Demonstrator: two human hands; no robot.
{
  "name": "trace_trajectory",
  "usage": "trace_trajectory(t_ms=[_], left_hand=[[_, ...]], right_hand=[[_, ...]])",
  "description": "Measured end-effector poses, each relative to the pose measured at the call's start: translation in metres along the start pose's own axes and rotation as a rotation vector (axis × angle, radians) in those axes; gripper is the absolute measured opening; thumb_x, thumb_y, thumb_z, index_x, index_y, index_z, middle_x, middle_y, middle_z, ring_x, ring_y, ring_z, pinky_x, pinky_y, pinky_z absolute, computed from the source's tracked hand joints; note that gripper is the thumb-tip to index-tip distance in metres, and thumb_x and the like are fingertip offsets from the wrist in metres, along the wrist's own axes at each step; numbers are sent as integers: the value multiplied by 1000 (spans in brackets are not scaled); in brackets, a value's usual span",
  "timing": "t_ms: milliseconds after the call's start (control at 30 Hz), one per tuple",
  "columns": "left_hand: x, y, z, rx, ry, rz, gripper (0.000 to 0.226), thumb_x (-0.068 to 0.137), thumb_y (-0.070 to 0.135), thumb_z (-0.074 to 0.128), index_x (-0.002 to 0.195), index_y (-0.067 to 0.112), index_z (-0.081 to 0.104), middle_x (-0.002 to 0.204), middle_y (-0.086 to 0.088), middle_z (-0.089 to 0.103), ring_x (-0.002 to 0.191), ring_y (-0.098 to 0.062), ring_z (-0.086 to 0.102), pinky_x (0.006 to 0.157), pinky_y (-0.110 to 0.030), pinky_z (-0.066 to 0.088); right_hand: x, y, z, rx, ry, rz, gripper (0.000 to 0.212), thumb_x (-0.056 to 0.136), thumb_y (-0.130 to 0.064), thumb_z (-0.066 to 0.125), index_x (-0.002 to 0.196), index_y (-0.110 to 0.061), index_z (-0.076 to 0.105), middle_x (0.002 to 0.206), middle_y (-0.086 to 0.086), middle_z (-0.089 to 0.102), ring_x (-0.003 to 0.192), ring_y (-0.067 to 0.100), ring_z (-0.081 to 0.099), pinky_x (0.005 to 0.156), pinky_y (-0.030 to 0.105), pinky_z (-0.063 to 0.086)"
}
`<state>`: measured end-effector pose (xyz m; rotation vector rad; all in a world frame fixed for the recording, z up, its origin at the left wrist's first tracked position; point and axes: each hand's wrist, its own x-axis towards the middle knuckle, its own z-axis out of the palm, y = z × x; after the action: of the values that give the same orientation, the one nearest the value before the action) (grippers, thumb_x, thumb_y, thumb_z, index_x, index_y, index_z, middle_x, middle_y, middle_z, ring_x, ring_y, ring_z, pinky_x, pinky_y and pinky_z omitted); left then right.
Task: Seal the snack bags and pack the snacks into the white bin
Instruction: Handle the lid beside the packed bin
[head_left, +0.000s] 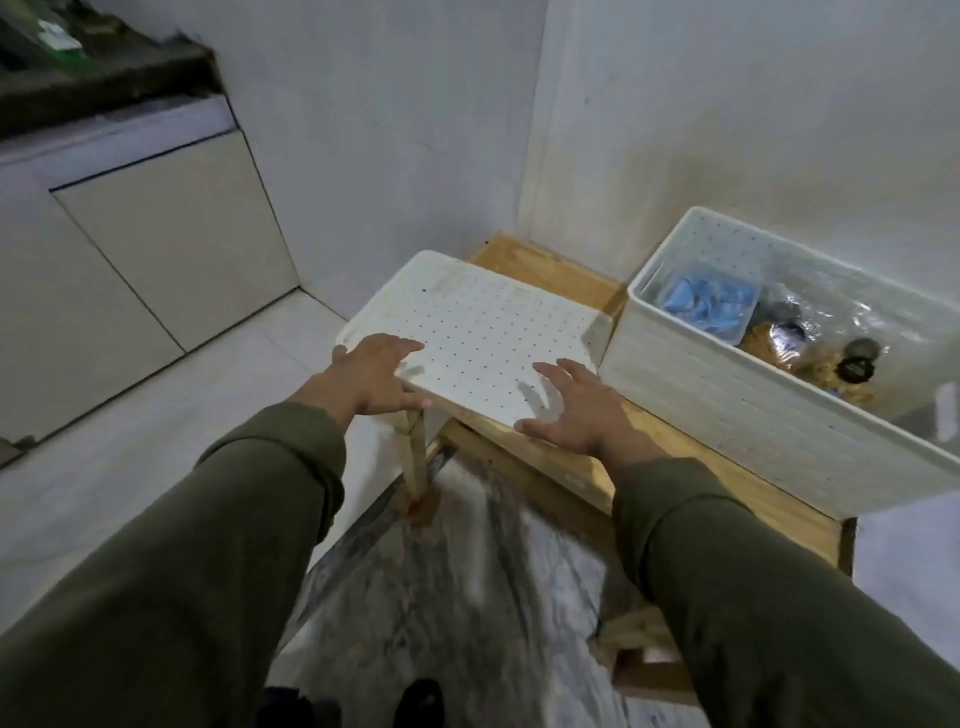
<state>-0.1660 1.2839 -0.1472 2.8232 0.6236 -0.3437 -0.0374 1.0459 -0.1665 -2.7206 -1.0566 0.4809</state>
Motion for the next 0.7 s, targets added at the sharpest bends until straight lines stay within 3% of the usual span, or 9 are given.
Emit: trace_trajectory(t_ms=[233,400,600,700], left_hand=[[63,-38,62,-21,8,30,97,75,64,62,149,37,5,160,4,-6,147,-20,-11,113,-58,-1],[97,-45,91,23,31,49,103,74,63,63,147,41,-6,158,3,-16,145,-23,-20,110,-64,-4],[102,-36,99,87,34,69,65,97,46,34,145,47,-10,159,-2,-16,145,-27,-19,105,-71,-9],[98,-35,103,117,72,77,65,100,25,31,143,49,-12,158,-5,-18,144,-29,-21,104,-72,-10]], right_hand=[[42,9,64,-75,2,60,93,74,-72,55,147,-39,7,160,1,0,147,29,-1,115,59,14],[64,17,87,-50,3,73,99,69,-78,52,146,-42,1,159,0,-10,146,33,-11,109,69,6],[66,20,91,-86,-14,70,93,73,-80,42,146,-46,-3,159,-3,-16,145,31,-18,109,68,-2],[63,20,92,-110,1,63,90,74,-81,38,146,-46,-4,159,-3,-15,145,31,-17,110,68,-2]])
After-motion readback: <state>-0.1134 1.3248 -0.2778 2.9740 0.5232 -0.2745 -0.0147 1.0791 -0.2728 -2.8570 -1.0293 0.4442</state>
